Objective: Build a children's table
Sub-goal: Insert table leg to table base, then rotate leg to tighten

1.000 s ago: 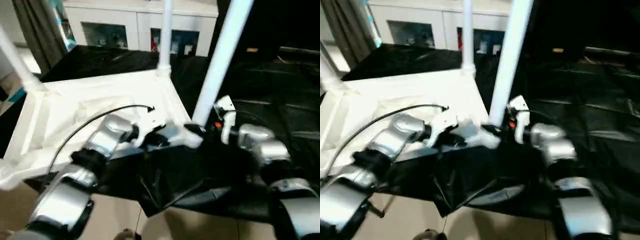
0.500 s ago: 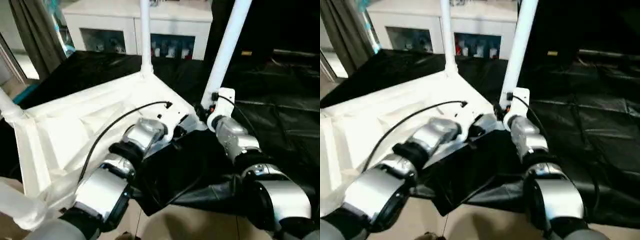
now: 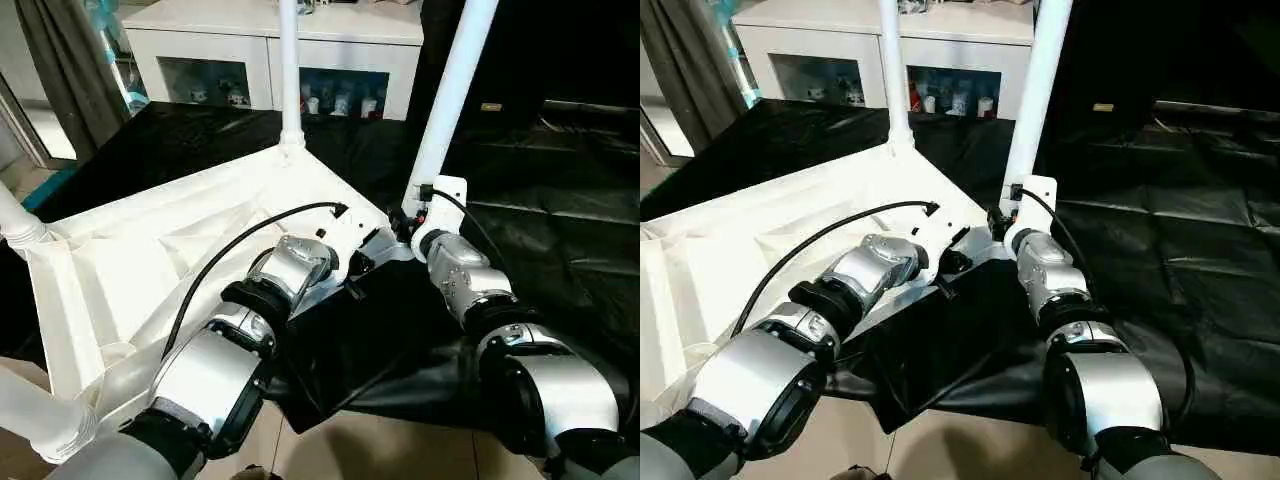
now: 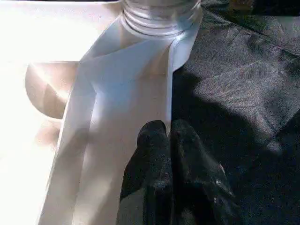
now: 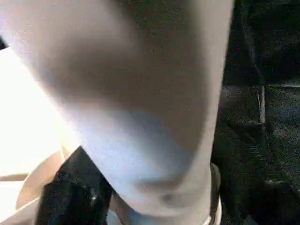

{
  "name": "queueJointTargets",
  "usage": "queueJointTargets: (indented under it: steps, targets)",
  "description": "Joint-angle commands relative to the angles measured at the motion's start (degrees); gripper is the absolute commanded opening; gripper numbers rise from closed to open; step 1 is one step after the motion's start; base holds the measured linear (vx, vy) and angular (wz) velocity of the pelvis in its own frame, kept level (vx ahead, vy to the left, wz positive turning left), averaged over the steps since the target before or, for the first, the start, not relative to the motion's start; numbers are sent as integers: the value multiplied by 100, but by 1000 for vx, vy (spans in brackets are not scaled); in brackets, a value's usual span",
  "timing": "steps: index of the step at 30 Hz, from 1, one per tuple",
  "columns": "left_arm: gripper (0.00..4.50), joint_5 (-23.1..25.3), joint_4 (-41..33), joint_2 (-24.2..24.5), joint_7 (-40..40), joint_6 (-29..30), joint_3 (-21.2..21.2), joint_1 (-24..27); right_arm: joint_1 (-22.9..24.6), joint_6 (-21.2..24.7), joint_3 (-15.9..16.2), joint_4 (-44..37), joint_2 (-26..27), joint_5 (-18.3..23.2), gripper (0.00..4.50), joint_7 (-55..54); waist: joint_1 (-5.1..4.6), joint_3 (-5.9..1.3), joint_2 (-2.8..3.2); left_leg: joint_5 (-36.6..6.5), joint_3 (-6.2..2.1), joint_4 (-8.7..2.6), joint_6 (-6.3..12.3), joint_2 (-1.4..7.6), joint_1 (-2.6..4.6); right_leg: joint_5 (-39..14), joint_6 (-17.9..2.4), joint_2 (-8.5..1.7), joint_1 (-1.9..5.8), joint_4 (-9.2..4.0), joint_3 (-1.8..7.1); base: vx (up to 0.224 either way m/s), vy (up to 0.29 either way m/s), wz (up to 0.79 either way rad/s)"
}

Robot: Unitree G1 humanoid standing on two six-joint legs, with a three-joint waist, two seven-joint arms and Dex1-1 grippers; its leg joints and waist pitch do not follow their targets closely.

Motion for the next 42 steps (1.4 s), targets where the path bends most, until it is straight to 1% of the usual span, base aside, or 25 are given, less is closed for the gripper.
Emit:
queueJointTargets:
  steps: [1, 4, 5, 7, 10, 11, 12, 13, 16, 18, 19, 20, 21, 23, 25, 26, 27, 28, 31, 33, 36, 37, 38, 40, 42]
  targets:
    - [0, 32, 2, 57, 136, -161, 108, -153, 186, 164, 74, 322, 80, -69, 354, 138, -49, -376, -3, -2399, -242, -506, -121, 342, 180, -2117, -1005, -482, 98, -556, 284, 0, 0, 0]
    - [0, 27, -16, 77, 32, -234, 106, -139, 163, 46, 112, 273, 46, -124, 363, 246, -44, -390, -10, -2183, -223, -498, -42, 341, 152, -1855, -1060, -481, 110, -530, 289, 0, 0, 0]
    - [0, 19, -66, 115, -133, -334, 93, -106, 159, -66, 156, 187, 1, -168, 386, 443, -34, -400, -40, -1985, -202, -486, 40, 339, 139, -1658, -1123, -484, 117, -517, 295, 0, 0, 0]
    - [0, 11, -134, 180, -317, -402, 72, -50, 182, -156, 216, 47, -67, -181, 402, 807, -12, -415, -27, -1730, -188, -464, 160, 339, 114, -1459, -1175, -492, 137, -488, 297, 0, 0, 0]
    - [0, 17, -201, 246, -516, -490, 30, 13, 224, -182, 300, -64, -132, -211, 419, 1104, -6, -426, -36, -1479, -173, -444, 287, 343, 89, -1174, -1253, -477, 153, -447, 294, 0, 0, 0]
    - [0, 61, -345, 367, -827, -647, -76, 117, 328, -208, 472, -262, -280, -299, 430, 1549, -1, -446, -32, -1294, -174, -434, 349, 347, 74, -957, -1312, -475, 173, -412, 287, 0, 0, 0]
    - [0, 62, -350, 371, -838, -650, -79, 121, 332, -209, 478, -270, -285, -302, 445, 1565, 22, -451, -37, -1110, -167, -417, 456, 353, 63, -662, -1373, -462, 185, -386, 276, 0, 0, 0]
    - [0, 74, -410, 422, -943, -668, -107, 160, 386, -238, 555, -368, -357, -350, 447, 1759, 19, -471, -33, -921, -161, -394, 557, 352, 50, -356, -1467, -453, 193, -334, 270, 0, 0, 0]
    - [0, 116, -639, 601, -1249, -802, -203, 282, 651, -362, 861, -776, -640, -517, 449, 2415, 53, -515, -25, -574, -147, -333, 784, 367, 42, 250, -1608, -440, 190, -244, 258, 0, 0, 0]
    - [0, 87, -940, 776, -1824, -961, -325, 456, 954, -347, 956, -1299, -911, -443, 449, 3002, 74, -513, -19, -490, -148, -320, 919, 381, 27, 436, -1659, -447, 184, -224, 255, 0, 0, 0]
    - [0, 59, -1102, 862, -2165, -1099, -394, 560, 1082, -332, 977, -1544, -1035, -399, 449, 3237, 83, -503, -19, -571, -133, -310, 965, 371, 29, 371, -1668, -436, 171, -240, 252, 0, 0, 0]
    - [0, 37, -1200, 919, -2360, -1100, -431, 624, 1158, -316, 989, -1696, -1114, -372, 449, 3371, 96, -511, -22, -595, -137, -305, 972, 382, 31, 343, -1664, -446, 178, -236, 255, 0, 0, 0]
    - [0, 33, -1217, 929, -2394, -1100, -438, 635, 1171, -314, 991, -1722, -1128, -367, 449, 3395, 111, -509, -4, -599, -135, -310, 964, 395, 37, 293, -1662, -441, 166, -236, 260, 0, 0, 0]
    - [0, -61, -1629, 1144, -3031, -1272, -572, 889, 1480, -253, 1043, -2377, -1406, -219, 449, 3916, 139, -485, -15, -806, -131, -333, 884, 413, 50, 66, -1619, -436, 160, -262, 270, 0, 0, 0]
    - [0, -89, -1765, 1228, -3217, -1225, -601, 971, 1624, -117, 1051, -2700, -1529, -101, 449, 4154, 148, -485, 1, -912, -127, -345, 803, 415, 66, -89, -1593, -432, 143, -270, 281, 0, 0, 0]
    - [0, -130, -1863, 1326, -3404, -1304, -620, 1040, 1835, 26, 1127, -3129, -1704, -30, 449, 4488, 161, -472, -14, -1013, -125, -362, 735, 421, 78, -259, -1549, -430, 137, -305, 284, 0, 0, 0]
    - [0, -124, -1895, 1364, -3445, -1303, -631, 1059, 1909, 128, 1142, -3279, -1757, 11, 449, 4604, 164, -464, -22, -1057, -126, -364, 695, 417, 78, -339, -1526, -422, 133, -303, 286, 0, 0, 0]
    - [0, -125, -1938, 1417, -3530, -1331, -645, 1088, 2007, 244, 1166, -3463, -1831, 58, 449, 4759, 172, -468, -8, -1091, -129, -375, 646, 417, 83, -450, -1487, -428, 140, -311, 289, 0, 0, 0]
    - [0, -121, -2128, 1566, -3771, -1284, -663, 1187, 2297, 341, 1300, -3830, -2075, 27, 449, 5156, 171, -460, -16, -1117, -134, -381, 563, 416, 66, -598, -1405, -447, 141, -328, 295, 0, 0, 0]
    - [0, -127, -2178, 1596, -3812, -1258, -660, 1212, 2358, 354, 1336, -3868, -2124, 19, 449, 5239, 153, -458, -26, -1091, -131, -372, 551, 390, 45, -657, -1398, -443, 148, -334, 292, 0, 0, 0]
    - [0, -133, -2268, 1651, -3882, -1233, -664, 1253, 2453, 415, 1427, -3956, -2165, -41, 432, 5315, 157, -468, -20, -1029, -133, -364, 531, 390, 55, -700, -1383, -438, 134, -338, 291, 0, 0, 0]
    - [0, -134, -2296, 1661, -3895, -1225, -671, 1272, 2455, 423, 1457, -3953, -2136, -70, 421, 5279, 141, -463, -88, -1008, -126, -367, 542, 387, 44, -690, -1379, -431, 140, -340, 290, 0, 0, 0]
    - [0, -139, -2310, 1666, -3900, -1215, -680, 1278, 2450, 465, 1471, -3970, -2116, -60, 414, 5260, 147, -468, -52, -952, -135, -363, 552, 387, 44, -694, -1384, -435, 136, -323, 285, 0, 0, 0]
    - [0, -142, -2354, 1673, -3904, -1182, -696, 1290, 2413, 556, 1477, -4001, -2065, -26, 411, 5218, 145, -477, -44, -862, -130, -347, 593, 385, 46, -596, -1401, -431, 130, -314, 286, 0, 0, 0]
    - [0, -141, -2387, 1674, -3910, -1160, -699, 1302, 2397, 574, 1476, -4003, -2043, -15, 379, 5206, 152, -487, -37, -783, -130, -338, 623, 387, 46, -463, -1425, -427, 130, -294, 286, 0, 0, 0]
